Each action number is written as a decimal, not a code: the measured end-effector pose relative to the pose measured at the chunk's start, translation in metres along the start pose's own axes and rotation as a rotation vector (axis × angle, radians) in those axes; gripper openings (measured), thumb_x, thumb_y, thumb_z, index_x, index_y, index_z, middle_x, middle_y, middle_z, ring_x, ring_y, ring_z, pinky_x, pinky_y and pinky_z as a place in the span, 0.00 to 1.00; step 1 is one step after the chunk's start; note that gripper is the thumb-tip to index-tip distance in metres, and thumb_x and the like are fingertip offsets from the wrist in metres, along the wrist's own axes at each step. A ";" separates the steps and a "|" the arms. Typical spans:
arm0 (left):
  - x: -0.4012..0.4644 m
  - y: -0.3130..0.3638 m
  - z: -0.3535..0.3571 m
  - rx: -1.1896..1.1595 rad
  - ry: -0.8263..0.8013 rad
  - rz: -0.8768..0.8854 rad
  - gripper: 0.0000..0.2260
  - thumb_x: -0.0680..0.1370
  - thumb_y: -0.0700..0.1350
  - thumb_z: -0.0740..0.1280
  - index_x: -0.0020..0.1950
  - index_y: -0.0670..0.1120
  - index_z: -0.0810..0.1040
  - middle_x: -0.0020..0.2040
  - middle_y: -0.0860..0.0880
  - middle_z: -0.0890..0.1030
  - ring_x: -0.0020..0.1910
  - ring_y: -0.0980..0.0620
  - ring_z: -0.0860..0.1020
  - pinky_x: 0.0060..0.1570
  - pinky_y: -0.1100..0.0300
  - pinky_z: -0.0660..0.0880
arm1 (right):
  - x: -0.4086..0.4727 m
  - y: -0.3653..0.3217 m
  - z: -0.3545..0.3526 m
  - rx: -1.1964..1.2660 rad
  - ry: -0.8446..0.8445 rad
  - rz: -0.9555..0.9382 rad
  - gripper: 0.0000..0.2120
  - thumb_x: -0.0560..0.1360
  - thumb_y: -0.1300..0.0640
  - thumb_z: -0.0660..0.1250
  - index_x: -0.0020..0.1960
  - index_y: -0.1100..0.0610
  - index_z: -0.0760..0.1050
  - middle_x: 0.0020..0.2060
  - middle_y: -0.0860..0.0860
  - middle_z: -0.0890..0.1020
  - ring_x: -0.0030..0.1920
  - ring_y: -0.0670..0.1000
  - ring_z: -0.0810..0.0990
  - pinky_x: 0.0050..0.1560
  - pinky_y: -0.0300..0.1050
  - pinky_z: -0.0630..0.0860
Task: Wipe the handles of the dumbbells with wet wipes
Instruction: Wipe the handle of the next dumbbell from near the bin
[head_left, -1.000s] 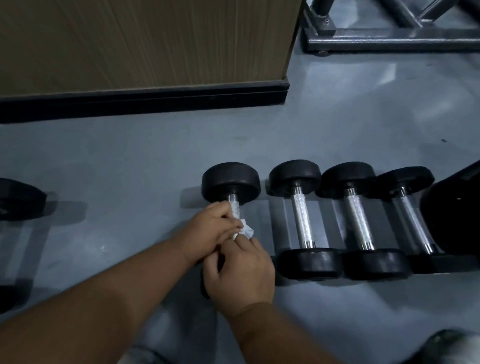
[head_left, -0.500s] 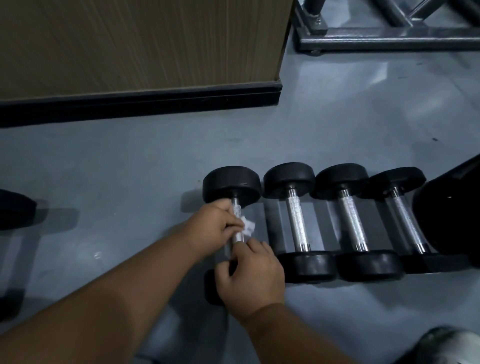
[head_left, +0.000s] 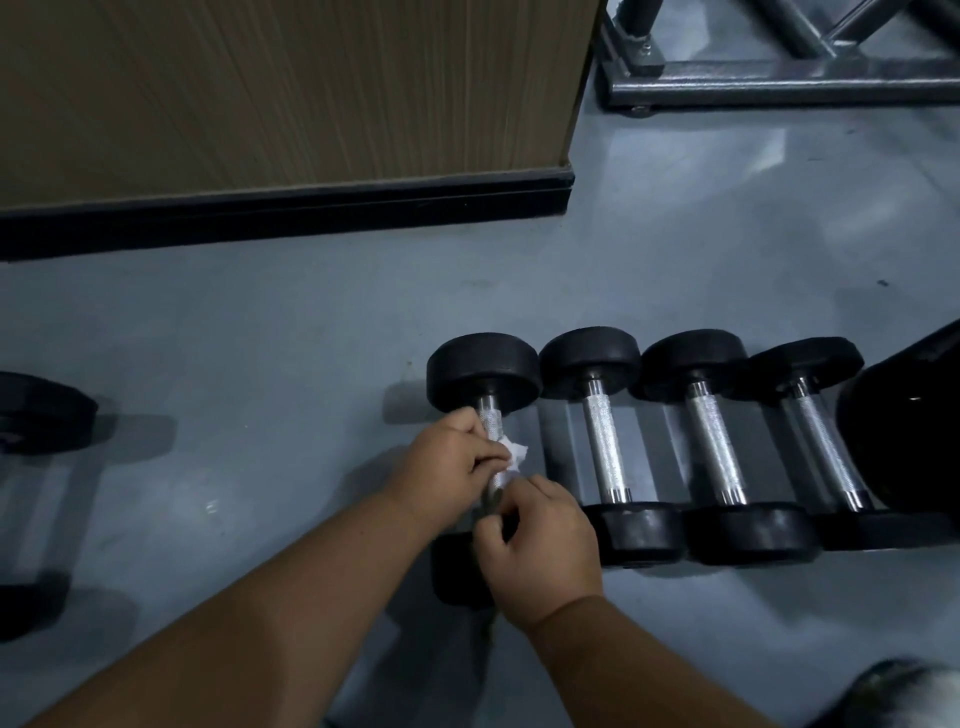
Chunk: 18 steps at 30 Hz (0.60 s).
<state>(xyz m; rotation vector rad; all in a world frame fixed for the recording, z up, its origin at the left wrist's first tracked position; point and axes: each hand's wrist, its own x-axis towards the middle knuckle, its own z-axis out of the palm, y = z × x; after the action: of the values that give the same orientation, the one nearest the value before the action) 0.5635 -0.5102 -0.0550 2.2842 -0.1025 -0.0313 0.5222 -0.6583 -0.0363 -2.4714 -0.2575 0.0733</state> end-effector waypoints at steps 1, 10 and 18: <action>-0.001 0.001 0.001 0.007 -0.015 0.009 0.05 0.74 0.40 0.76 0.49 0.45 0.88 0.44 0.51 0.76 0.43 0.53 0.77 0.47 0.62 0.74 | 0.001 0.000 0.000 0.010 -0.015 0.009 0.12 0.67 0.46 0.56 0.33 0.53 0.70 0.33 0.45 0.73 0.38 0.50 0.73 0.34 0.48 0.72; -0.017 0.013 -0.060 0.096 -0.100 0.147 0.03 0.74 0.40 0.75 0.47 0.44 0.88 0.50 0.51 0.81 0.45 0.59 0.78 0.50 0.67 0.74 | 0.008 0.000 -0.009 0.013 -0.207 0.086 0.08 0.73 0.53 0.63 0.37 0.55 0.71 0.37 0.48 0.74 0.40 0.51 0.74 0.40 0.49 0.72; -0.071 0.021 -0.177 0.239 -0.021 0.141 0.02 0.75 0.41 0.75 0.46 0.46 0.87 0.48 0.53 0.82 0.45 0.62 0.75 0.49 0.77 0.66 | 0.007 -0.082 -0.037 -0.009 -0.227 -0.078 0.13 0.77 0.53 0.65 0.60 0.52 0.79 0.46 0.49 0.80 0.50 0.51 0.77 0.54 0.47 0.76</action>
<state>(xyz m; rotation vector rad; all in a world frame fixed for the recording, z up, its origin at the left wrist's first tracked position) 0.5016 -0.3849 0.0765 2.5096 -0.2918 0.0316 0.5195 -0.6162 0.0432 -2.4593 -0.4519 0.3211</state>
